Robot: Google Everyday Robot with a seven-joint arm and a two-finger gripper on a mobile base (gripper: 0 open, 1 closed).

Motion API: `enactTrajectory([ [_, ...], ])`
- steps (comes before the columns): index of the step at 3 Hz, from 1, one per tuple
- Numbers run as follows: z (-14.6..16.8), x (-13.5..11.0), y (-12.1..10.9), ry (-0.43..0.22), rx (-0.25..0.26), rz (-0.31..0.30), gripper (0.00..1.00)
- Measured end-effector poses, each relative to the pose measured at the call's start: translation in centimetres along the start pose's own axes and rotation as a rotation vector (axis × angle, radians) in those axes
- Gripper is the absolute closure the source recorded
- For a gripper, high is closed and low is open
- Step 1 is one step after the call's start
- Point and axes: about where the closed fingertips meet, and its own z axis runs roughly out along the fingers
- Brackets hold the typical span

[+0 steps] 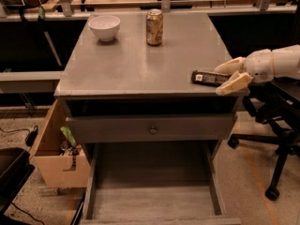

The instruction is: Place rxbar chocolate into middle drawer

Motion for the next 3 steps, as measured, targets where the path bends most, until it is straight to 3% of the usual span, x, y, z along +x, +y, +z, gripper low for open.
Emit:
enactTrajectory([
  [3,-0.01,-0.03,0.0,0.0,0.0,0.0,1.0],
])
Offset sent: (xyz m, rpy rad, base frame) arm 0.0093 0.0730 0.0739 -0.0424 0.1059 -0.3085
